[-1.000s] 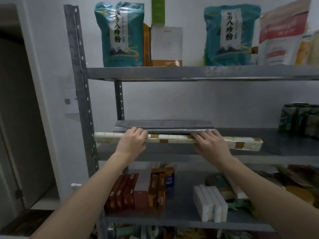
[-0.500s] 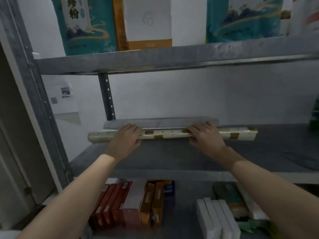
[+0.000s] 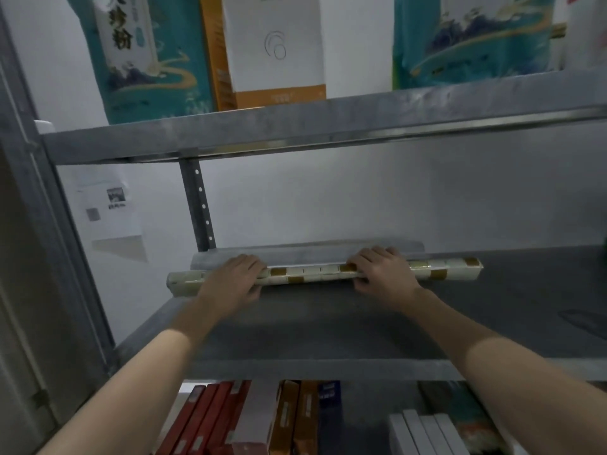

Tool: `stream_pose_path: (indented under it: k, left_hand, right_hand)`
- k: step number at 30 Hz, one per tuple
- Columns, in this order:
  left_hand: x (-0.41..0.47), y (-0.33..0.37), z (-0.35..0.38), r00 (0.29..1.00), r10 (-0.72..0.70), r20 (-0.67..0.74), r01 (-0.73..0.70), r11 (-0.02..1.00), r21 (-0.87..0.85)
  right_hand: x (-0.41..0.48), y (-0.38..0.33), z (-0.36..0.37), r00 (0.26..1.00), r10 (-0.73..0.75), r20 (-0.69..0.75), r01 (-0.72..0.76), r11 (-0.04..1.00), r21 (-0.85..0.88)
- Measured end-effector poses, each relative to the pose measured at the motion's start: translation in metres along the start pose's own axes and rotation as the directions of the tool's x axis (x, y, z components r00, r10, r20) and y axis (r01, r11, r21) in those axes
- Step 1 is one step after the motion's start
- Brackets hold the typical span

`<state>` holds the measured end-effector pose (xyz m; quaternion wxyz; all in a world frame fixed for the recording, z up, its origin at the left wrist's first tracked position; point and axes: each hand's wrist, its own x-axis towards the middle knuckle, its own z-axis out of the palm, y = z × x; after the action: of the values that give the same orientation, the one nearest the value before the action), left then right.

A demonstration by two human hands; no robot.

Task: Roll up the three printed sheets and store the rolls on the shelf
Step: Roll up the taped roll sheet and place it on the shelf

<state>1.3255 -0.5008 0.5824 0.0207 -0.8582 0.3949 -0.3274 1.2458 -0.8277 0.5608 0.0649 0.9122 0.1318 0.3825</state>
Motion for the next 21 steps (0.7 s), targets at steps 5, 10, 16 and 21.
stream_pose_path:
  k: [5, 10, 16, 21]
  left_hand:
    - [0.002, -0.019, 0.010, 0.999, 0.007, 0.041, -0.010, 0.997, 0.073]
    - [-0.002, -0.021, 0.023, 0.987, -0.022, 0.156, 0.012, 0.998, 0.063]
    - [-0.004, -0.034, 0.039, 0.982, -0.009, 0.191, 0.003, 1.000, 0.030]
    - [-0.003, -0.032, 0.044, 0.993, -0.028, 0.119, 0.030, 0.999, -0.019]
  right_hand:
    - [0.017, -0.013, 0.007, 1.000, 0.009, 0.010, -0.008, 0.999, -0.046]
    - [0.015, -0.019, 0.015, 0.991, 0.015, 0.130, -0.018, 1.000, 0.018]
    - [0.012, -0.021, 0.012, 0.953, 0.030, 0.301, -0.059, 0.994, 0.087]
    - [0.019, -0.023, 0.014, 0.944, 0.013, 0.330, 0.004, 0.999, -0.051]
